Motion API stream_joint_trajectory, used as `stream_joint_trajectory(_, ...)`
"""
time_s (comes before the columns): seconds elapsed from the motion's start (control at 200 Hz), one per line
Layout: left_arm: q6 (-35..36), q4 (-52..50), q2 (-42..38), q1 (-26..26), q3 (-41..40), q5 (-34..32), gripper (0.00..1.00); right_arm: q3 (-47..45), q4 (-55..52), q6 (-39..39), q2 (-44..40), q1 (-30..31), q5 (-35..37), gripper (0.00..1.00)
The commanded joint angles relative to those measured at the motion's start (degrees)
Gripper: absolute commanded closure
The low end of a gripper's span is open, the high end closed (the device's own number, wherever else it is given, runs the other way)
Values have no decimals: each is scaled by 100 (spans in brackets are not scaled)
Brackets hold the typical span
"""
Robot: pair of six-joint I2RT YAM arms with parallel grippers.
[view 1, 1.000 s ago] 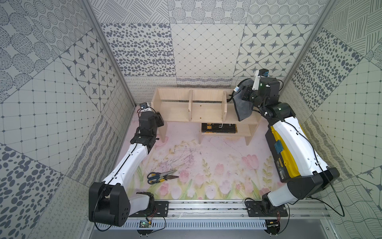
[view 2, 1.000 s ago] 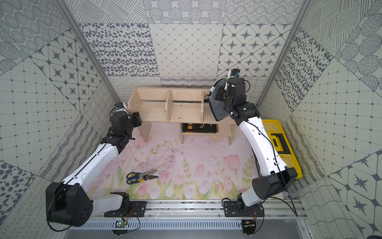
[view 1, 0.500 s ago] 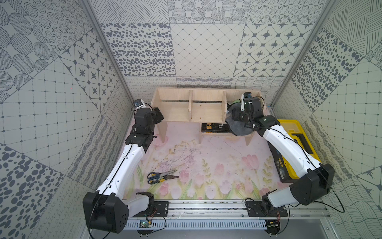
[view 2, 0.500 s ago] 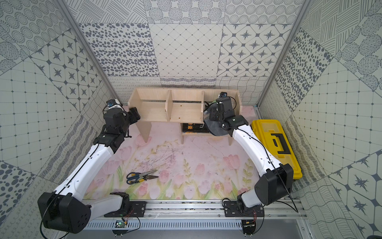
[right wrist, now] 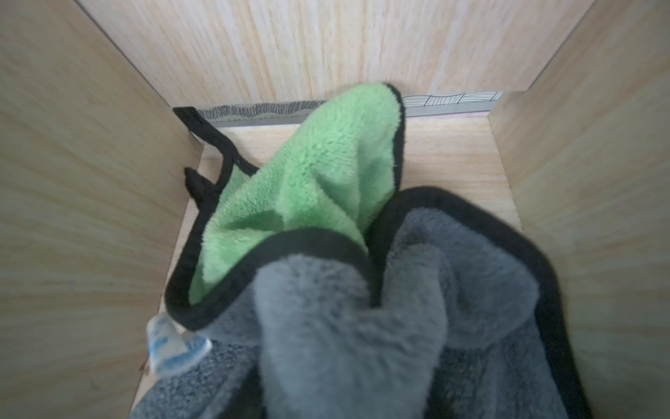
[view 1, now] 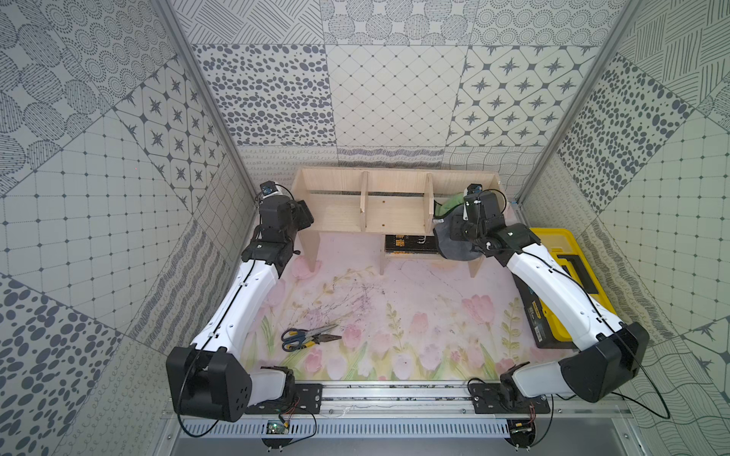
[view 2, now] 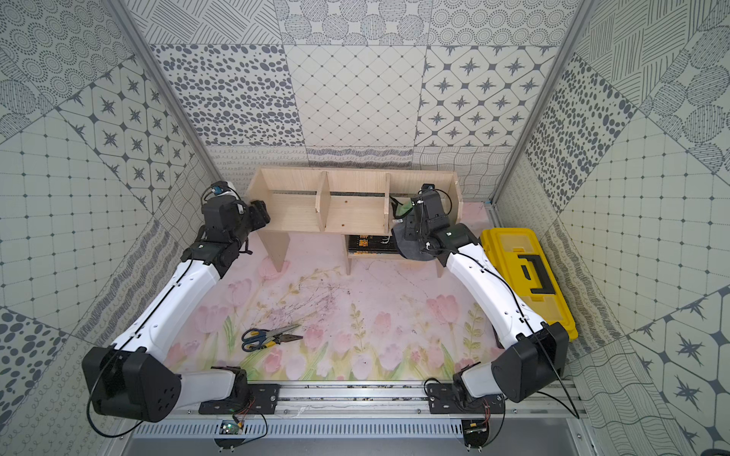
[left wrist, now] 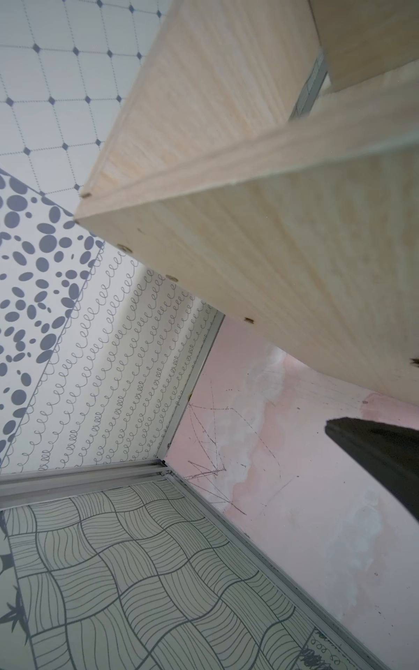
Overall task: Wipe the bookshelf clean with a cloth
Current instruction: Wipe the dust from the shelf.
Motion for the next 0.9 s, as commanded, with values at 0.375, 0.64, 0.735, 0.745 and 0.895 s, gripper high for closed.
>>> stream_joint_trajectory(0.375,56,26,-70,37,-228,189,85,4884,24,-1682,1562,1346,418,100)
stream_joint_trajectory(0.64,-102,80,-224,43,-422,-111,100,6577,6,-1397,3539,1929,659,100)
stream_joint_trajectory(0.735,-103,82,-261,40,-442,-164,100,5955,103,-1142,3620,1912,904,100)
stream_joint_trajectory(0.745,-102,85,-263,40,-444,-164,100,5849,145,-1125,3612,1907,915,100)
stream_joint_trajectory(0.895,-119,100,-273,35,-452,-106,100,4156,649,-962,3069,1866,1088,100)
